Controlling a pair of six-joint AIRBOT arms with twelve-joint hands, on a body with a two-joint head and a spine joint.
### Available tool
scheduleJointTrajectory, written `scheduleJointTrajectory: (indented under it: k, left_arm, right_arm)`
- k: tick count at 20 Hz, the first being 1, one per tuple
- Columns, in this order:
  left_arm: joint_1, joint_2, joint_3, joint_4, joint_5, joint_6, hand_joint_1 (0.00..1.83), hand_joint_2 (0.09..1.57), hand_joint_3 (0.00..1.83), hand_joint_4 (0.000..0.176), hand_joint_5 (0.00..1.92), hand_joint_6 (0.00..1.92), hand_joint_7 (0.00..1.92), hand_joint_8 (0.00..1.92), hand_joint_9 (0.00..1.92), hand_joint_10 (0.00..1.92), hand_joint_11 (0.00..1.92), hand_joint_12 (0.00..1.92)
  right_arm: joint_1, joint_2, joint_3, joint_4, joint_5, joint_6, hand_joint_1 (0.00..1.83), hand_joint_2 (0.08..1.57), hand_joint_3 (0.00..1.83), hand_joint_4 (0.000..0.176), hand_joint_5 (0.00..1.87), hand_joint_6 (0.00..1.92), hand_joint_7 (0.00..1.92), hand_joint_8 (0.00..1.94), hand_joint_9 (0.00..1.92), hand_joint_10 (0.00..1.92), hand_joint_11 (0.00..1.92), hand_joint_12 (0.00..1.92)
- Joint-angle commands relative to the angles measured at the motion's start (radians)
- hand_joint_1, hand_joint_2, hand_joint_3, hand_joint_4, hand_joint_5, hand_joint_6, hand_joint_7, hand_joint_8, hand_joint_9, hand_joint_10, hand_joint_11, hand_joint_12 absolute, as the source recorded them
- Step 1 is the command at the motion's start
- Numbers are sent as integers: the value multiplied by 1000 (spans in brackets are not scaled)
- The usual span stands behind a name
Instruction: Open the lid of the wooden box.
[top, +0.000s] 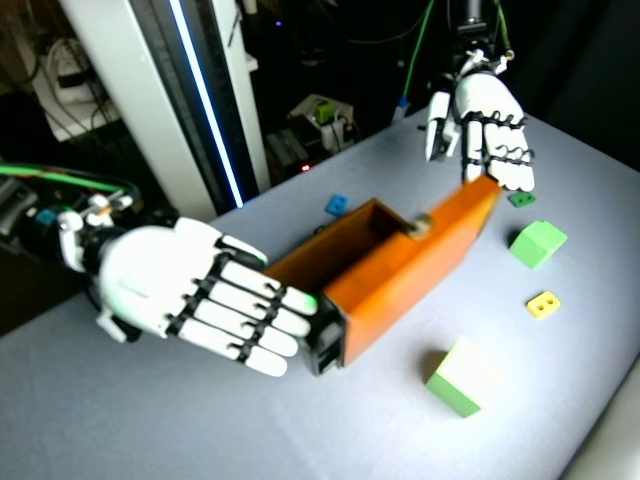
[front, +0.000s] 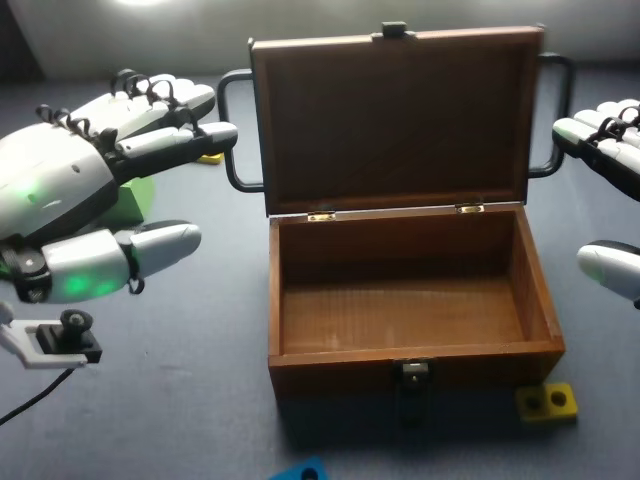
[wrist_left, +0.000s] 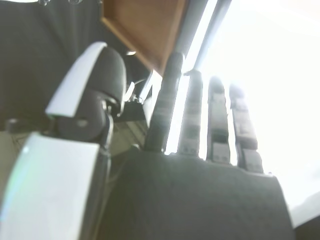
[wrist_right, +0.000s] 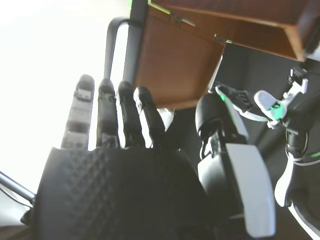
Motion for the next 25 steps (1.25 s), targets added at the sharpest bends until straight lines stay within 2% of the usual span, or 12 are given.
scheduleJointTrajectory:
  k: [1, 6, 10, 12, 17, 18, 19, 20, 21, 22, 24, 25]
  left_arm:
    - [-11, -4, 8, -27, -110, -4, 272, 1421, 0, 0, 256, 9, 35, 1, 0, 0, 0, 0]
    - [-11, -9, 8, -41, -140, -3, 211, 1427, 3, 0, 190, 0, 0, 0, 0, 0, 0, 0]
    - [-3, -8, 0, -56, -179, 2, 360, 1410, 0, 0, 202, 4, 39, 10, 0, 0, 13, 8]
    - [8, -4, -8, -65, -200, 9, 357, 1420, 1, 0, 91, 0, 1, 0, 0, 0, 1, 1]
    - [32, -5, -17, -115, -261, 33, 161, 1401, 0, 0, 0, 0, 0, 0, 0, 0, 0, 0]
    - [40, -5, -19, -131, -279, 36, 106, 1387, 0, 5, 0, 0, 0, 0, 0, 0, 0, 0]
    - [50, -5, -20, -143, -294, 36, 52, 1375, 0, 0, 0, 0, 0, 0, 0, 0, 0, 0]
    - [54, -5, -21, -149, -302, 36, 17, 1370, 0, 0, 0, 0, 0, 0, 0, 0, 0, 0]
    - [61, -5, -23, -160, -319, 38, 3, 1361, 0, 0, 0, 0, 0, 0, 0, 0, 0, 0]
    - [64, -4, -25, -163, -325, 40, 0, 1344, 0, 0, 0, 0, 0, 0, 0, 0, 0, 0]
    - [77, -3, -30, -176, -353, 43, 0, 1334, 0, 0, 0, 0, 0, 0, 0, 0, 0, 0]
    - [82, -3, -32, -182, -369, 44, 132, 1350, 0, 57, 0, 0, 0, 0, 0, 0, 0, 0]
  right_arm:
    - [17, -3, 9, -1, 120, 4, 323, 1411, 0, 0, 2, 2, 0, 0, 0, 0, 0, 134]
    - [24, -3, 8, 2, 123, 3, 368, 1418, 0, 0, 0, 0, 0, 0, 0, 0, 8, 13]
    - [24, 12, -9, -1, 157, 3, 394, 1435, 2, 0, 0, 0, 0, 0, 0, 0, 0, 48]
    - [23, 26, -22, -9, 183, 3, 323, 1447, 4, 0, 0, 0, 0, 0, 0, 0, 0, 7]
    - [-12, 66, -57, -13, 272, -3, 373, 1453, 0, 0, 0, 0, 0, 0, 0, 0, 2, 1]
    - [-19, 75, -64, -13, 292, -3, 345, 1449, 0, 0, 0, 0, 0, 0, 0, 0, 0, 0]
    - [-28, 85, -71, -13, 316, -3, 269, 1427, 0, 0, 0, 0, 0, 0, 0, 0, 0, 0]
    - [-33, 90, -75, -13, 328, -3, 158, 1384, 0, 5, 0, 0, 0, 0, 0, 0, 0, 0]
    - [-40, 100, -81, -12, 351, -3, 121, 1353, 0, 29, 0, 0, 0, 0, 0, 0, 0, 0]
    - [-43, 104, -84, -12, 359, -3, 137, 1353, 0, 7, 0, 0, 0, 0, 0, 0, 0, 0]
    - [-50, 111, -90, -12, 385, -3, 157, 1381, 0, 0, 0, 0, 0, 0, 0, 0, 0, 0]
    - [-51, 114, -92, -12, 394, -3, 180, 1396, 0, 0, 0, 0, 0, 0, 0, 0, 0, 0]
